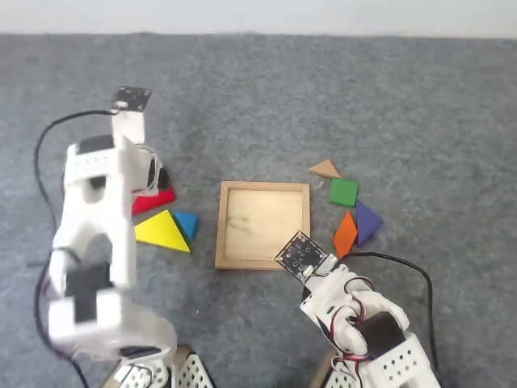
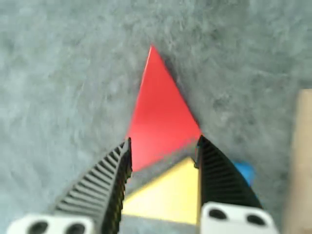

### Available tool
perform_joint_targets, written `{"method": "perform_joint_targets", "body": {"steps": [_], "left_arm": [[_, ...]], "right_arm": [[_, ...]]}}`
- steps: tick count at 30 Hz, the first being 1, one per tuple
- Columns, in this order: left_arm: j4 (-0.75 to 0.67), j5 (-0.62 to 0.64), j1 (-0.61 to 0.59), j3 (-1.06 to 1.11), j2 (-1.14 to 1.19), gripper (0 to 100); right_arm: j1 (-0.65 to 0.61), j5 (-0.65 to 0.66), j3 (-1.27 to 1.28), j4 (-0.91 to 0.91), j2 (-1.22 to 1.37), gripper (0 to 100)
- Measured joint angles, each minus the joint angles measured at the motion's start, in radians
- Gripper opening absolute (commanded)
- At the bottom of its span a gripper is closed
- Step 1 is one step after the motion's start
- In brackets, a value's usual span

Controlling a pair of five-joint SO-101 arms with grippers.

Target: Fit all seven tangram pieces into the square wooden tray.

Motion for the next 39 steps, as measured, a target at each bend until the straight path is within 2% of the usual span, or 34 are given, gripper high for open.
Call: {"method": "perform_joint_targets", "body": {"steps": [4, 9, 13, 17, 24, 28, 33, 36, 39], "left_arm": [[0.000, 0.130, 0.000, 0.204, -0.258, 20], [-0.026, 0.150, 0.002, 0.480, -0.542, 20], [-0.048, 0.150, 0.000, 0.632, -0.612, 20], [-0.144, 0.150, 0.000, 0.727, -0.605, 20], [-0.187, 0.195, 0.000, 0.687, -0.445, 26], [-0.173, 0.265, -0.003, 0.603, -0.319, 25], [-0.172, 0.279, -0.058, 0.520, -0.238, 25], [-0.172, 0.195, -0.078, 0.505, -0.222, 25], [-0.158, 0.021, -0.080, 0.503, -0.222, 25]], "right_arm": [[0.000, 0.000, 0.000, 0.000, 0.000, 0.9], [0.000, 0.000, 0.000, 0.000, 0.000, 0.9], [0.000, 0.000, 0.000, 0.000, 0.000, 0.9], [0.000, 0.000, 0.000, 0.000, 0.000, 0.9], [0.000, 0.000, 0.000, 0.000, 0.000, 0.9], [0.000, 0.000, 0.000, 0.000, 0.000, 0.9], [0.000, 0.000, 0.000, 0.000, 0.000, 0.9], [0.000, 0.000, 0.000, 0.000, 0.000, 0.9], [0.000, 0.000, 0.000, 0.000, 0.000, 0.9]]}}
